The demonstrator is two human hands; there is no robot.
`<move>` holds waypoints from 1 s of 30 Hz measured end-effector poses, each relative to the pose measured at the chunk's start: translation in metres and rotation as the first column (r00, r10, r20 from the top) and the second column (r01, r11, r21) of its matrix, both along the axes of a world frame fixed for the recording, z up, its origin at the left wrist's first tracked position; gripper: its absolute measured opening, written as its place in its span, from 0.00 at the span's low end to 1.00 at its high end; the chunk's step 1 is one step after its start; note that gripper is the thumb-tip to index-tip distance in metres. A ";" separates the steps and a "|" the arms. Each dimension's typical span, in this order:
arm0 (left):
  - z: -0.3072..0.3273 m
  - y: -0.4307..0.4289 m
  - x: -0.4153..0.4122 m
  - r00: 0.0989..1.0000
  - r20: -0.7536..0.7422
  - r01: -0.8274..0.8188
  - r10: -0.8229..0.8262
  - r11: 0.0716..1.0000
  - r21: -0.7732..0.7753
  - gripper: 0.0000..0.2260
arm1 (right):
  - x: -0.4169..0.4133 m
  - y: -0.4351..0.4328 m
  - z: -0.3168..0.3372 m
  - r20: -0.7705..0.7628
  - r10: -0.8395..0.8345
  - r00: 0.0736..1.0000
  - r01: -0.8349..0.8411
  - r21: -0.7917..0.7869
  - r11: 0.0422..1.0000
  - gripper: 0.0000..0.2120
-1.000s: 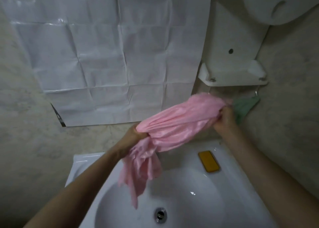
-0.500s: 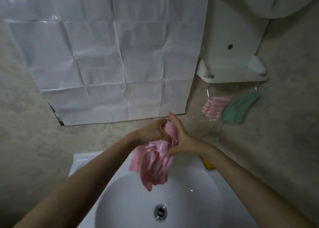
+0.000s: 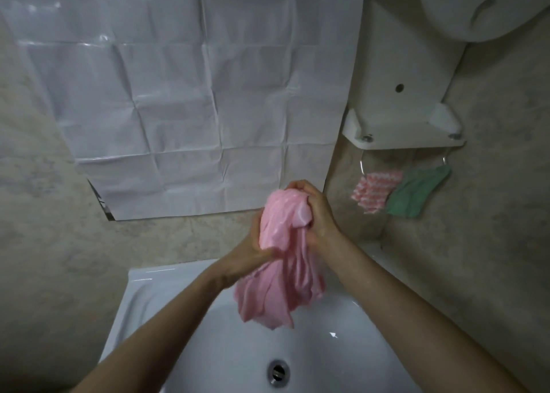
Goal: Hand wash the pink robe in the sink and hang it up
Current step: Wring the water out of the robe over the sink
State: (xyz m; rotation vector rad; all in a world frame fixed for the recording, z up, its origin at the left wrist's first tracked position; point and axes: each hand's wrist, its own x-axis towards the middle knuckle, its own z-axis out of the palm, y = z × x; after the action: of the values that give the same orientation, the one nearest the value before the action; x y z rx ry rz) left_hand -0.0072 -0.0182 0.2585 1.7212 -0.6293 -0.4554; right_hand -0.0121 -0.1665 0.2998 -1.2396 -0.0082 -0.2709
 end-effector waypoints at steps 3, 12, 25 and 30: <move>0.000 -0.018 -0.010 0.995 -0.071 -0.083 0.075 0.989 -0.122 0.34 | 0.000 0.022 0.007 -0.035 0.097 0.995 -0.083 0.284 0.955 0.14; 0.007 -0.008 0.003 0.910 -0.219 -0.399 0.352 0.888 -0.230 0.23 | -0.006 -0.022 0.041 -0.199 0.559 0.805 -0.579 -0.467 0.668 0.40; 0.024 -0.017 -0.009 0.988 -0.098 -0.126 0.116 0.987 -0.100 0.23 | -0.002 0.009 0.049 -0.141 0.313 0.939 -0.310 -0.741 0.596 0.12; 0.024 -0.021 -0.009 0.971 -0.164 -0.189 0.172 0.978 -0.091 0.25 | 0.004 0.032 0.037 0.046 0.158 0.986 -0.088 -0.662 0.744 0.18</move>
State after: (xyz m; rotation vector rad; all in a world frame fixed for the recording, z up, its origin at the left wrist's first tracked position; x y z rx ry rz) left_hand -0.0162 -0.0396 0.2823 1.6077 -0.3738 -0.4151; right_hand -0.0084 -0.1344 0.3366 -1.9280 -0.2979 -0.2178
